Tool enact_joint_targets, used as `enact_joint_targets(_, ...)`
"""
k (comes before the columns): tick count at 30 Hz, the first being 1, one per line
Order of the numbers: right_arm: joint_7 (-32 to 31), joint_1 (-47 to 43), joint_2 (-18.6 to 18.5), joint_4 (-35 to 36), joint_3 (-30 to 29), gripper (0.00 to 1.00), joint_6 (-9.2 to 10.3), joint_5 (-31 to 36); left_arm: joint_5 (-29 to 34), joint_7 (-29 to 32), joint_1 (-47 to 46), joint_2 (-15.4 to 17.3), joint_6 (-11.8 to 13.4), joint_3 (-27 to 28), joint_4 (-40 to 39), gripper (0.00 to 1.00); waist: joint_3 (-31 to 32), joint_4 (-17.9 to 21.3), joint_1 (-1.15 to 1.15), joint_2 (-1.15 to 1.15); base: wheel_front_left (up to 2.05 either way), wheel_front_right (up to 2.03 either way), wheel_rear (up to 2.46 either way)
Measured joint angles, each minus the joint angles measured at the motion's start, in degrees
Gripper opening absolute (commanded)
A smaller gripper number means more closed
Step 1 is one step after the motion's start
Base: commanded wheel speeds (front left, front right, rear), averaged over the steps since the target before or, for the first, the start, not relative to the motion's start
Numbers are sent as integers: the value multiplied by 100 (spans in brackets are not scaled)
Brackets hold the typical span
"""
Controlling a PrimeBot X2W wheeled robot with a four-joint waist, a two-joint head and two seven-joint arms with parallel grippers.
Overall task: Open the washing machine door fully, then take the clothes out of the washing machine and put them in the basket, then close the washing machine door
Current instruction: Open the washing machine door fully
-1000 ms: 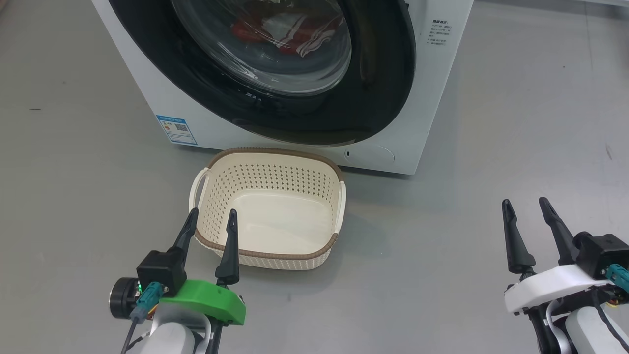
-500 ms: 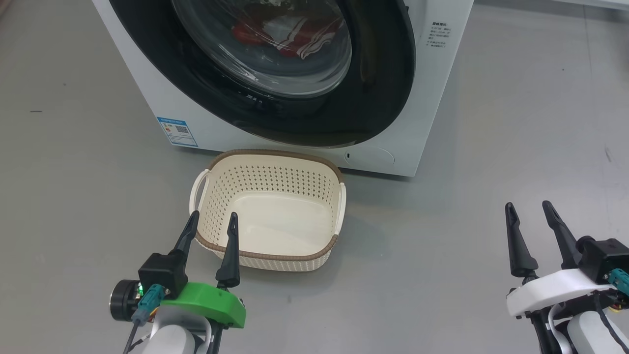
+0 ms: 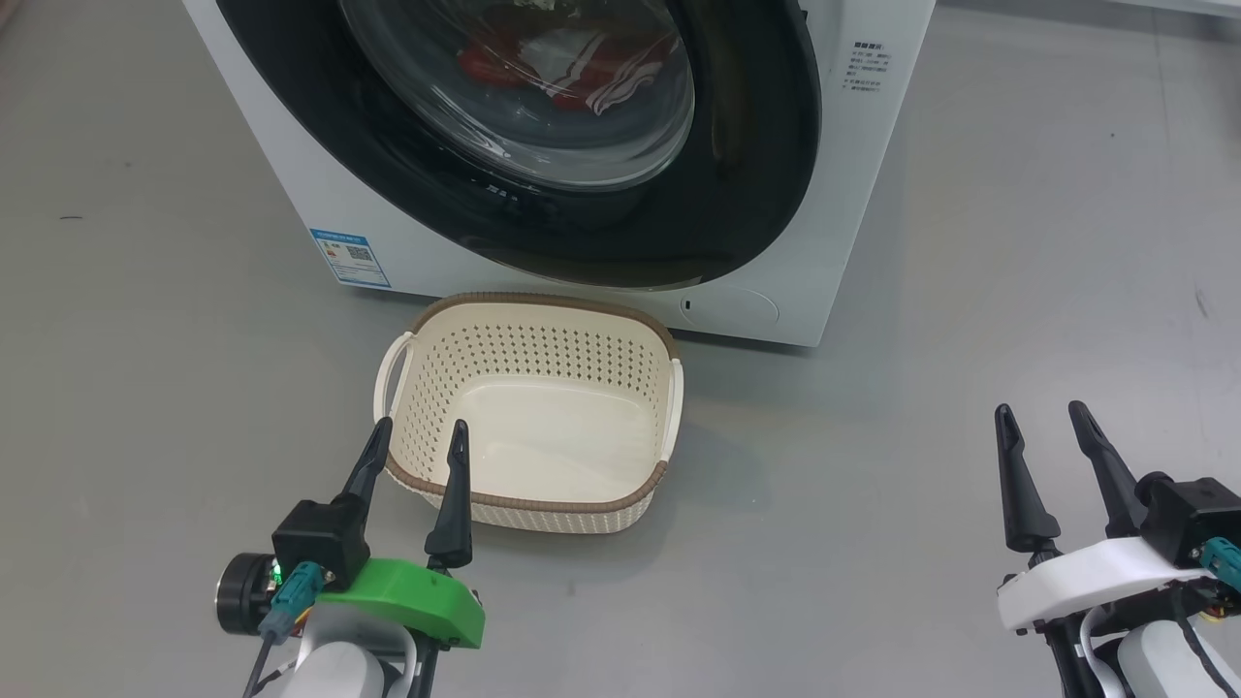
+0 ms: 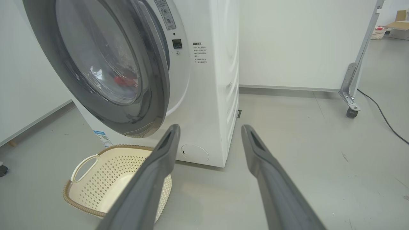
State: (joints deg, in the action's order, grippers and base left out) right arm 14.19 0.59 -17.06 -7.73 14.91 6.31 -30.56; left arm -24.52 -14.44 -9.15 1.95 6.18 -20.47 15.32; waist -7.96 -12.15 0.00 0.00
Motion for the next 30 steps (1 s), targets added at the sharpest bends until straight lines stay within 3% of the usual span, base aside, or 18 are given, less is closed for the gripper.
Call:
enact_joint_targets(13,0,140,-205,168,-137,100,-20,47,49,0,-4,0,-46,-35,-77,100,-267,-57,0,0,0,0,0)
enact_joint_targets(30,-500,1758,-620,311,-578,100,-378,-330,32,0,-187,0,-52,-237,-143,100,-675,-272,0,0,0,0,0)
